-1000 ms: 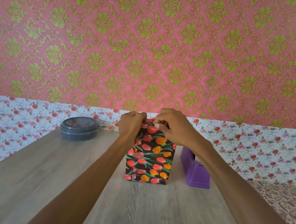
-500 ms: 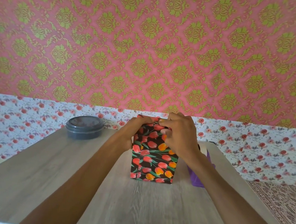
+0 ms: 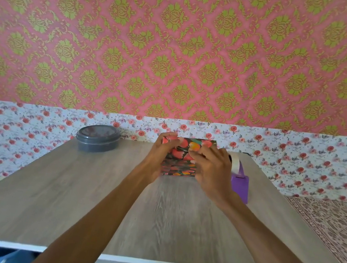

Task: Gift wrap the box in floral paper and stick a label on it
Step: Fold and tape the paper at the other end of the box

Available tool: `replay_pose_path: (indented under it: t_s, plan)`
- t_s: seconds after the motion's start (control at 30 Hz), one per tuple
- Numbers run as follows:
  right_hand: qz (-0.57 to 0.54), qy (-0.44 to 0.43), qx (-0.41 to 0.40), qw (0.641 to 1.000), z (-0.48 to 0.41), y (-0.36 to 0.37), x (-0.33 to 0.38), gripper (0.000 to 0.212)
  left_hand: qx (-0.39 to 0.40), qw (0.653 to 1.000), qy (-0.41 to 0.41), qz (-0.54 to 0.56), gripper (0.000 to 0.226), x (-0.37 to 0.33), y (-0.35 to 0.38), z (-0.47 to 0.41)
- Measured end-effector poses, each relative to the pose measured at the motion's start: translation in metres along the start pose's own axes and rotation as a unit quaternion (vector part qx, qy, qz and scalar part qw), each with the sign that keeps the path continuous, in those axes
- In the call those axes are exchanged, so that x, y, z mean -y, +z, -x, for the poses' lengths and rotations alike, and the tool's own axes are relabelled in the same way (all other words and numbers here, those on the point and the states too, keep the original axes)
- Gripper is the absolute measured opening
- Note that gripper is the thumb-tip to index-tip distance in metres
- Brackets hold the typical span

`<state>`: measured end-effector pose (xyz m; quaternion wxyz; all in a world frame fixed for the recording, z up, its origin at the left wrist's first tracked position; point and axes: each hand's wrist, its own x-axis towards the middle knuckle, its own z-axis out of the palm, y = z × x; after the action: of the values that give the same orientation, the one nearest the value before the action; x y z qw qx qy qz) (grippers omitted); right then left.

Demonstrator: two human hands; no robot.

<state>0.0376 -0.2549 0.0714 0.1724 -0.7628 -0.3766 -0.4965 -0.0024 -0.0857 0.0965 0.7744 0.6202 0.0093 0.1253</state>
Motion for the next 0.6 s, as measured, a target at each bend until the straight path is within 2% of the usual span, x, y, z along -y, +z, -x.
replay_pose_path:
  t_s: [0.1,0.2,0.37,0.6]
  plan:
    - [0.015,-0.023,-0.017,0.999,0.014,0.004,0.0,0.053,0.044,0.996,-0.026,-0.078,0.044,0.01,-0.01,0.0]
    - [0.008,-0.045,-0.042,0.998,0.022,0.008,-0.001,0.046,0.04,0.996,-0.017,-0.073,0.047,0.014,-0.014,-0.002]
    - [-0.062,0.015,-0.056,0.996,0.029,0.014,-0.007,0.02,0.029,0.997,-0.011,-0.073,0.051,0.019,-0.021,-0.004]
    - [-0.058,0.058,-0.054,0.995,0.034,0.016,-0.012,0.028,0.018,0.998,-0.024,-0.056,0.056,0.021,-0.017,-0.006]
